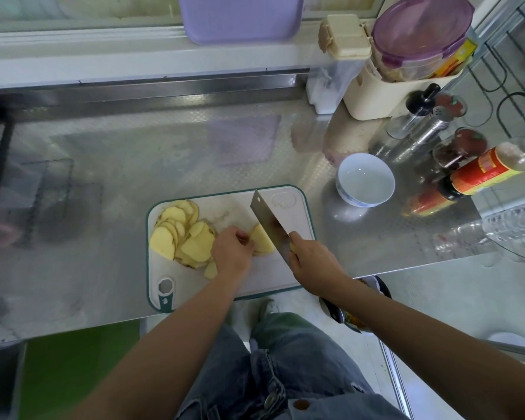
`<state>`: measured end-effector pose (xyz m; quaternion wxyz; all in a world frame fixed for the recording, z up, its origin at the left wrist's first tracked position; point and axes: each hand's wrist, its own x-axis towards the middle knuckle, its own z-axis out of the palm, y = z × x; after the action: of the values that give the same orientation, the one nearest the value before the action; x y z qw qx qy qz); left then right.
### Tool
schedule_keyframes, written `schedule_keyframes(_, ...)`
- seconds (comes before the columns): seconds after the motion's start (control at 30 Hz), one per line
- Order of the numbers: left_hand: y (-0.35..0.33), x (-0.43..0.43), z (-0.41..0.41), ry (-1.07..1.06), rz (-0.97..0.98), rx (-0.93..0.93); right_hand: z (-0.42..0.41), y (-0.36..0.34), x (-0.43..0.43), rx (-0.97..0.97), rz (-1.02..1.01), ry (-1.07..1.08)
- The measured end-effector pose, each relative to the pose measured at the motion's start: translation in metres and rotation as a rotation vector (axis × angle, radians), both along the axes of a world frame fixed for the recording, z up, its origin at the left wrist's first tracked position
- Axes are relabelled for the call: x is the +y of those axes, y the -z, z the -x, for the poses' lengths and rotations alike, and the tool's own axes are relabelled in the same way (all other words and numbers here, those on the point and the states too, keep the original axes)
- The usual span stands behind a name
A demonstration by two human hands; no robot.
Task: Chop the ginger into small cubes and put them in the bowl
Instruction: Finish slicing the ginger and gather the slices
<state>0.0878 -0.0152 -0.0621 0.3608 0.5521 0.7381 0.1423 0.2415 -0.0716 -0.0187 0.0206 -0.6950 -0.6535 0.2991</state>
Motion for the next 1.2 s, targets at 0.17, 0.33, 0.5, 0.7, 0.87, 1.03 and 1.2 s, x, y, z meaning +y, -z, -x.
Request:
schedule_keyframes(0.17,0.000,0.001,0.000,0.015,0.017,0.004,-0.001,0.000,0.003,-0.001,-0.021,0.020)
schedule_keyframes(0.33,0.000,-0.003,0.001,0.069,0.003,0.003,-0.008,0.004,0.000,-0.022,0.000,0.040)
schedule_keyframes(0.5,-0.003,-0.004,0.003,0.425,-0.188,0.197,-0.013,0.004,0.001,0.012,-0.017,0.056)
schedule_keyframes(0.7,-0.003,0.016,0.008,1.006,-0.351,0.448,-0.023,-0.004,0.004,0.033,-0.003,0.127)
schedule_keyframes(0.87,0.001,0.012,0.007,0.816,-0.318,0.448,-0.023,-0.004,0.000,0.063,-0.008,0.134)
schedule_keyframes(1.03,0.003,0.009,0.009,0.860,-0.320,0.347,-0.020,-0.003,0.002,0.039,0.015,0.068)
schedule_keyframes(1.2,-0.002,0.008,0.015,0.859,-0.276,0.179,-0.022,0.001,0.000,-0.036,-0.005,-0.046)
